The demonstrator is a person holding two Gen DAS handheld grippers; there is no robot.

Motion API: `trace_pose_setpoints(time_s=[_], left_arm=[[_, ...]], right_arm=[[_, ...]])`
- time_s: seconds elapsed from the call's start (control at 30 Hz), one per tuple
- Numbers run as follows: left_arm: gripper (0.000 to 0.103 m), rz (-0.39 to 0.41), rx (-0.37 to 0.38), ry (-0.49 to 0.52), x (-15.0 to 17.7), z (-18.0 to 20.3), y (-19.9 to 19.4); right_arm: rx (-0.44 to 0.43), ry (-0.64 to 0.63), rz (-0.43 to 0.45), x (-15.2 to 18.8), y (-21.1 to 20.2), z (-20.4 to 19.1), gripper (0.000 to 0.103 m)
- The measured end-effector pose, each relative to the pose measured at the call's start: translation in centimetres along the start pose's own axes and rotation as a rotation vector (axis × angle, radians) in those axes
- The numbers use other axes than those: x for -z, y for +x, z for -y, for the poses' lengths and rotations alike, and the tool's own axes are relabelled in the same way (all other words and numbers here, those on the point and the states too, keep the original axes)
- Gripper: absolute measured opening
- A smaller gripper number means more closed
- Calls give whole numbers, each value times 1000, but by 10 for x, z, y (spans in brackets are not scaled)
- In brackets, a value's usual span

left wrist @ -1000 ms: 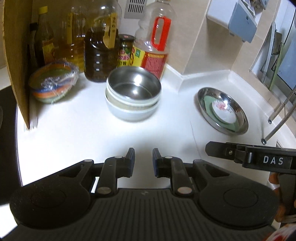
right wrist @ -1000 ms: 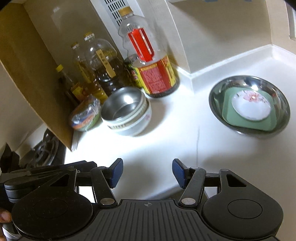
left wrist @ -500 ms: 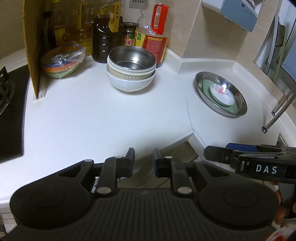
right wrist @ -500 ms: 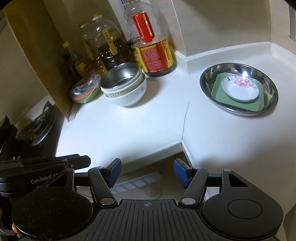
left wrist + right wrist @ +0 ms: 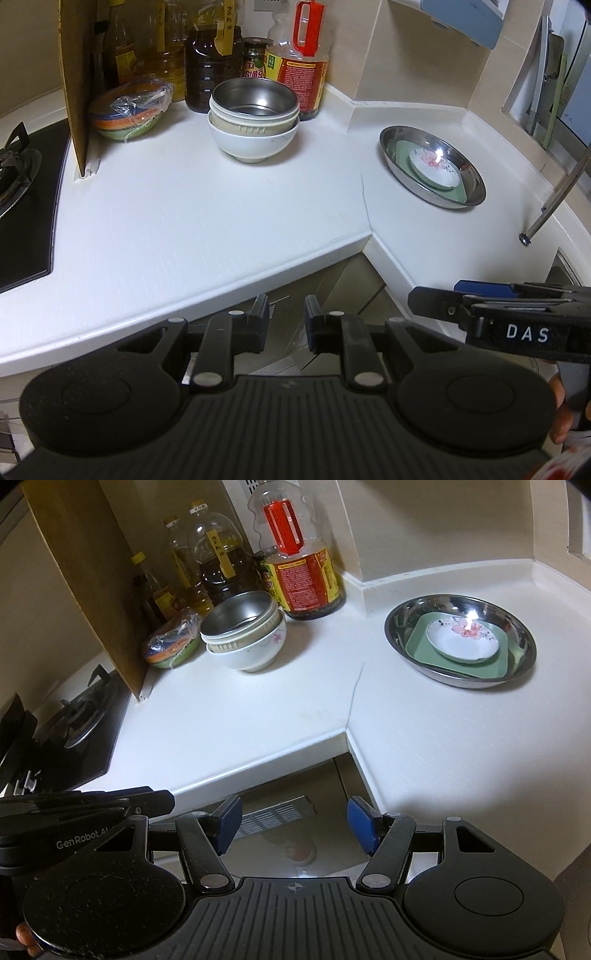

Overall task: Organize plates and bowls
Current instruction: 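Withdraw both grippers from the bowl stack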

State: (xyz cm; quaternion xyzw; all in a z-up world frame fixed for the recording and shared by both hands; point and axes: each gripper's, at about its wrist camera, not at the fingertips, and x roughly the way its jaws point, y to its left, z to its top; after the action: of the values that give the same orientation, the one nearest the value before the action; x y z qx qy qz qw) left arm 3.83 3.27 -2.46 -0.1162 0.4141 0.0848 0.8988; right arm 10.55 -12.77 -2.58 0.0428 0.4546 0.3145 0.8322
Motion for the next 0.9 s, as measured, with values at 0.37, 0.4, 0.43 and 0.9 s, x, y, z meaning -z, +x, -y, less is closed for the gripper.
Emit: trace_pose_setpoints(time_s=[0.37,0.4,0.43,0.9], left_arm=[[17,10,-9,4,7,8,-5],[17,12,-10,3,8,9,-5],[17,13,-12,2,8,9,-5],[18,30,-30,-29,-6,-11,1]], right_arm=[[13,9,8,7,-9,8,63],[13,9,9,8,-10,8,63],[13,9,11,7,-11,8,63],[35,15,12,-5,4,10,63]])
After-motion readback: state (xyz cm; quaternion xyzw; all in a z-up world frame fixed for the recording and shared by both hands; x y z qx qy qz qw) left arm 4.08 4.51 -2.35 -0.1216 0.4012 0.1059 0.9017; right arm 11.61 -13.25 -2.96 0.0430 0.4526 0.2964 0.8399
